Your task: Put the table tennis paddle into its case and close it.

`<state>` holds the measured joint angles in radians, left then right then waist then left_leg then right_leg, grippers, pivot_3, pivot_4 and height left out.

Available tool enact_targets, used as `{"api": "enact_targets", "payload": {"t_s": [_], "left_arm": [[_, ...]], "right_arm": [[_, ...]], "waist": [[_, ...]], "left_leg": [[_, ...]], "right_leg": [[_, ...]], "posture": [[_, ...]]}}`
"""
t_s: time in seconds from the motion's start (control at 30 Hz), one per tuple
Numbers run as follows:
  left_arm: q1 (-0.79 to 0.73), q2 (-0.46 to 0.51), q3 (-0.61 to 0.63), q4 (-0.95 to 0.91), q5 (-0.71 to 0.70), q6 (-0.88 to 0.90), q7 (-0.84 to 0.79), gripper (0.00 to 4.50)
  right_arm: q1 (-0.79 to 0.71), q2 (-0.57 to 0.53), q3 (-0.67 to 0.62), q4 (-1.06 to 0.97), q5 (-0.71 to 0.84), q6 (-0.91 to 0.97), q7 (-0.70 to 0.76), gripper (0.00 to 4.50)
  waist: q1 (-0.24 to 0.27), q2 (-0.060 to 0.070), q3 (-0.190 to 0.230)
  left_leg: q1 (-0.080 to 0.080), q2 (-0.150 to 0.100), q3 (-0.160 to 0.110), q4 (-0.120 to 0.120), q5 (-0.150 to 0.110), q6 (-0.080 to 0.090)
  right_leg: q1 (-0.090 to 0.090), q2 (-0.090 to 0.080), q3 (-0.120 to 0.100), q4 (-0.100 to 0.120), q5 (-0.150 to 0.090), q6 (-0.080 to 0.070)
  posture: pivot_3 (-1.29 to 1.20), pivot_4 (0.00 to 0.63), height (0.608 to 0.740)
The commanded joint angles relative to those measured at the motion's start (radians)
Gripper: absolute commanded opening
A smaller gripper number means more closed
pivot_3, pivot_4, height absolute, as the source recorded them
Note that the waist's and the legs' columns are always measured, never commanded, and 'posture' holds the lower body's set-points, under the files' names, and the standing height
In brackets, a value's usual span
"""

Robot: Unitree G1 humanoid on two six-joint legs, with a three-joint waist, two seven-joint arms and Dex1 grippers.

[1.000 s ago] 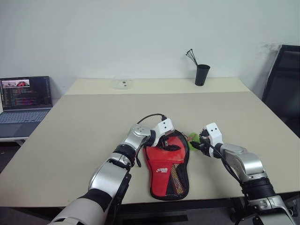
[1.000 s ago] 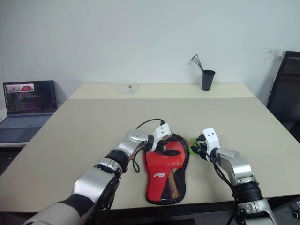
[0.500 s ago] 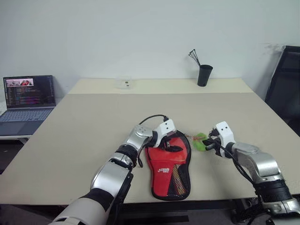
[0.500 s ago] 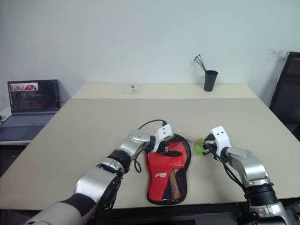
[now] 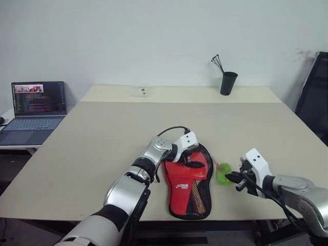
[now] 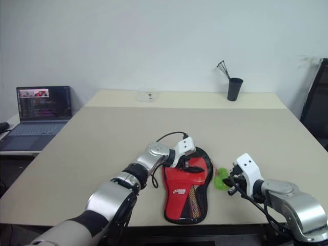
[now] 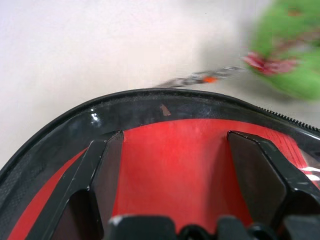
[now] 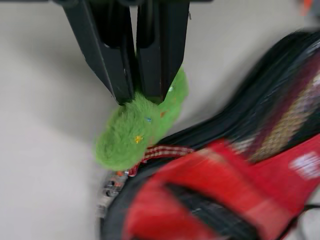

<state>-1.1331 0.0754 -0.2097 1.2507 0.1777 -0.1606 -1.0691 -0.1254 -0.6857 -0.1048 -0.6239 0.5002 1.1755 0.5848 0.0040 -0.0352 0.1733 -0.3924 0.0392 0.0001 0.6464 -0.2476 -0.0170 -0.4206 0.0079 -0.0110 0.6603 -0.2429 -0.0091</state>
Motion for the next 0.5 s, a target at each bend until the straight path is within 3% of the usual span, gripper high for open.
{"api": "enact_targets", "payload": {"t_s": [0.03,0.5], "left_arm": [[0.013,-0.017,-0.033,0.03,0.039,0.014,0.001,3.59],[0.011,-0.041,-0.035,0.035,0.044,0.013,0.006,3.59]], "right_arm": [[0.06,-0.025,-0.028,-0.117,0.077,0.056,0.026,0.05],[0.368,-0.09,-0.114,-0.335,0.229,0.091,0.051,0.05]], "waist": [[-0.001,0.0,0.0],[-0.002,-0.001,-0.001]], "left_leg": [[0.0,0.0,0.0,0.0,0.0,0.0],[0.0,-0.001,0.0,0.0,0.0,0.0]], "right_leg": [[0.0,0.0,0.0,0.0,0.0,0.0],[0.001,-0.001,0.0,-0.001,0.0,0.0]], "posture": [[0.0,0.15,0.74],[0.0,0.15,0.74]]}}
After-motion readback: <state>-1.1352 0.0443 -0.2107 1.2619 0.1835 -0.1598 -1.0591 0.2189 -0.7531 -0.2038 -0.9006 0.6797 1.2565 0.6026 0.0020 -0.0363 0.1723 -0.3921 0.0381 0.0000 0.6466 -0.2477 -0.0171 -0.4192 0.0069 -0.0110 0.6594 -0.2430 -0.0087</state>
